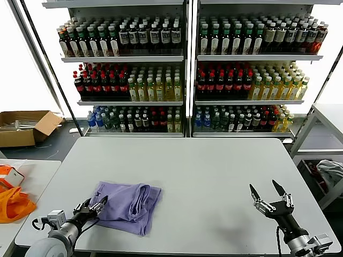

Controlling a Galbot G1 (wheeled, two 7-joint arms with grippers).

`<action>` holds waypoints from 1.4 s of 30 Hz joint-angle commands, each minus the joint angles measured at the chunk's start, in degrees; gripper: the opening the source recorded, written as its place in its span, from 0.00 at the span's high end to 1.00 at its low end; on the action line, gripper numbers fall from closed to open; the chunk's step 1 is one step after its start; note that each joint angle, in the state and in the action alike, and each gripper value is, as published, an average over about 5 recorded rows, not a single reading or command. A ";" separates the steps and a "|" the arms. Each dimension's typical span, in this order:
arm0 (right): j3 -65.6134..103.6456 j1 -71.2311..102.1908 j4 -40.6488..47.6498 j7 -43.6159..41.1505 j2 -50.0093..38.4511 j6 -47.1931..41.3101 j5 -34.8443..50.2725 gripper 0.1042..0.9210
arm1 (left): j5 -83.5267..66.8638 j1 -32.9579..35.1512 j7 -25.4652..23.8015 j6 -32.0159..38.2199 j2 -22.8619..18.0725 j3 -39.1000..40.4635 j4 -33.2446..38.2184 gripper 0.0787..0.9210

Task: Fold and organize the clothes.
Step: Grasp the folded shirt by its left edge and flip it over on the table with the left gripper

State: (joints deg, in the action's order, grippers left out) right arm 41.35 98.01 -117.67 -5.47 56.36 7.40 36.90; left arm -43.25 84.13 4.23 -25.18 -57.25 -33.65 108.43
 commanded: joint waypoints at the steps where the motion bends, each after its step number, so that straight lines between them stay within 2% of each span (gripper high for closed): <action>1: 0.30 0.07 0.09 0.04 -0.08 0.26 0.30 0.12 | 1.13 0.96 -0.48 0.94 -2.11 0.07 -0.28 0.49; 7: 0.26 -0.22 0.21 0.04 -0.07 0.39 0.47 0.12 | 0.65 0.77 1.53 3.06 -3.83 -2.57 -0.14 0.70; 12: 0.38 -0.29 0.25 0.04 -0.15 0.50 0.74 0.12 | -0.43 0.91 2.07 4.62 -3.71 -10.00 0.50 0.87; 16: 0.53 -0.43 0.36 0.03 -0.42 0.65 1.17 0.12 | -3.31 1.73 1.16 4.67 0.60 -19.66 0.46 0.94; 23: -0.17 -1.18 0.79 0.01 -0.44 0.84 1.43 0.12 | -9.16 4.41 -0.83 3.24 10.86 -33.35 -0.05 0.94; 27: -0.30 -1.45 0.86 0.01 -0.59 0.93 1.58 0.12 | -10.19 5.82 -1.53 2.56 15.45 -36.72 0.67 0.94; 30: -0.35 -1.53 1.08 -0.01 -0.75 1.11 1.74 0.12 | -9.18 5.71 -0.99 2.47 15.62 -35.12 3.27 0.94; 35: -0.26 -1.26 1.17 -0.06 -0.47 1.28 1.69 0.12 | -5.18 4.95 0.61 1.61 9.76 -26.86 11.46 0.94; 38: 0.13 -0.85 1.12 -0.09 -0.32 1.34 1.65 0.12 | -0.92 4.99 1.72 1.87 5.44 -17.92 14.57 0.94; 42: 0.73 -0.41 0.95 -0.08 -0.16 1.29 1.63 0.12 | 4.98 4.76 3.97 3.05 -0.57 -3.37 14.88 0.94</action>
State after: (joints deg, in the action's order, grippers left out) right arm 41.64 97.26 -116.60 -5.55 56.14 8.72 38.49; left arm -47.73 88.75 5.21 -22.96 -49.20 -58.05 115.97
